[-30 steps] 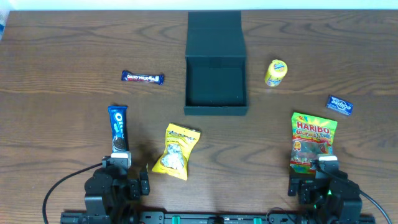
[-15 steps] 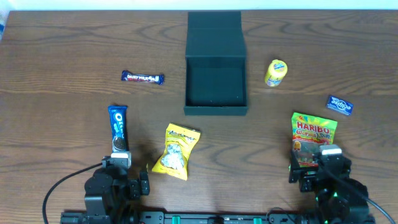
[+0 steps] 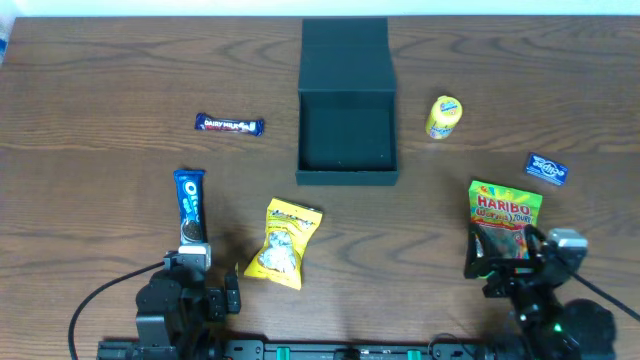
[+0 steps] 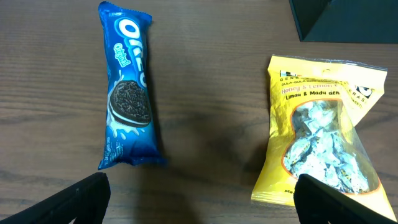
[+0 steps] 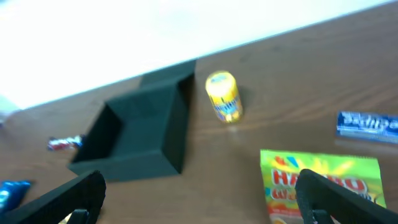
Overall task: Pack container
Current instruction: 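Move the right gripper over the Haribo gummy bag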
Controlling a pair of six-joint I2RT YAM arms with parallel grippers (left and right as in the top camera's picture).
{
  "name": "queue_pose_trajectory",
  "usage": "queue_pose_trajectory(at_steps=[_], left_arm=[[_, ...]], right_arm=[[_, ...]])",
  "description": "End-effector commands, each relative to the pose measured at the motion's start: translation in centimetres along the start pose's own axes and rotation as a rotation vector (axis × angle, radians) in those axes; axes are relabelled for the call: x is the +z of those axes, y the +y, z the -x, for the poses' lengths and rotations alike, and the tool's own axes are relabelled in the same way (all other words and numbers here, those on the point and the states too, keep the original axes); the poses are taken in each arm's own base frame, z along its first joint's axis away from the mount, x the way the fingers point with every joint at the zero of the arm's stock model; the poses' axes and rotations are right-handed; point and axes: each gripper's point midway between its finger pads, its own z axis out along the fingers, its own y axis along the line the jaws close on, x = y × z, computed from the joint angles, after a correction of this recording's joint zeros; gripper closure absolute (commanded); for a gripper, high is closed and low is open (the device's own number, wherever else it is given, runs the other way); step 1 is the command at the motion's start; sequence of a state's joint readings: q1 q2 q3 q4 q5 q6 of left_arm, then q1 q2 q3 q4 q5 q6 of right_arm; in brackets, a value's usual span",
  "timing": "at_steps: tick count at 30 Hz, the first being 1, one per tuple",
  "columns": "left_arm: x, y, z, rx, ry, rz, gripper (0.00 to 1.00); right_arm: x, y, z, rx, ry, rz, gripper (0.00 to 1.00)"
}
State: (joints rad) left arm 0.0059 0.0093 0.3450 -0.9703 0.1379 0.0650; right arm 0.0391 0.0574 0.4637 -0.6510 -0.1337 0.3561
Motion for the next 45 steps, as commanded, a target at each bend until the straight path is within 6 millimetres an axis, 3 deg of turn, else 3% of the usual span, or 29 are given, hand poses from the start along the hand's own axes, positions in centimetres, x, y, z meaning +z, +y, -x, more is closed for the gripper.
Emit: queue_pose_trajectory(at_steps=[1,5,10,19,27,35,40,45], left_arm=[[0.4,0.3,-1.9,0.016,0.069,0.014,0.05],[0.4,0.3,-1.9,0.016,0.069,0.014,0.05],[0.4,0.3,-1.9,0.016,0.069,0.014,0.05],[0.4,0.3,-1.9,0.016,0.069,0.014,0.05],[0.4,0.3,-1.9,0.016,0.069,0.014,0.05],[0.4,0.3,-1.9,0.016,0.069,0.014,0.05],[0.4,0.3,-1.9,0.016,0.069,0.014,0.05],[0.4,0.3,-1.9,0.016,0.069,0.014,0.05]], right_arm=[[-0.8,1.8,2.6,0.026,-0.015,0.044,0.01],[-0.5,2.5,4.0,0.036,0.052,0.030,0.01],[0.4,2.3,3.8,0.073,0.277,-0.056,0.01],[0.7,-1.0,-0.7,0.074,0.740,-0.305,0.01],[2.0,-4.1,-2.0,0.023,0.838,-0.471,0.01],[3.1,-7.5,-1.3,-0.126,0.847,-0.596,0.01],[4.7,-8.7,-2.2,-0.064,0.906,-0.550,0.01],[5.9,-12.0,-3.2,-0.011,0.965,-0.600,0.01]])
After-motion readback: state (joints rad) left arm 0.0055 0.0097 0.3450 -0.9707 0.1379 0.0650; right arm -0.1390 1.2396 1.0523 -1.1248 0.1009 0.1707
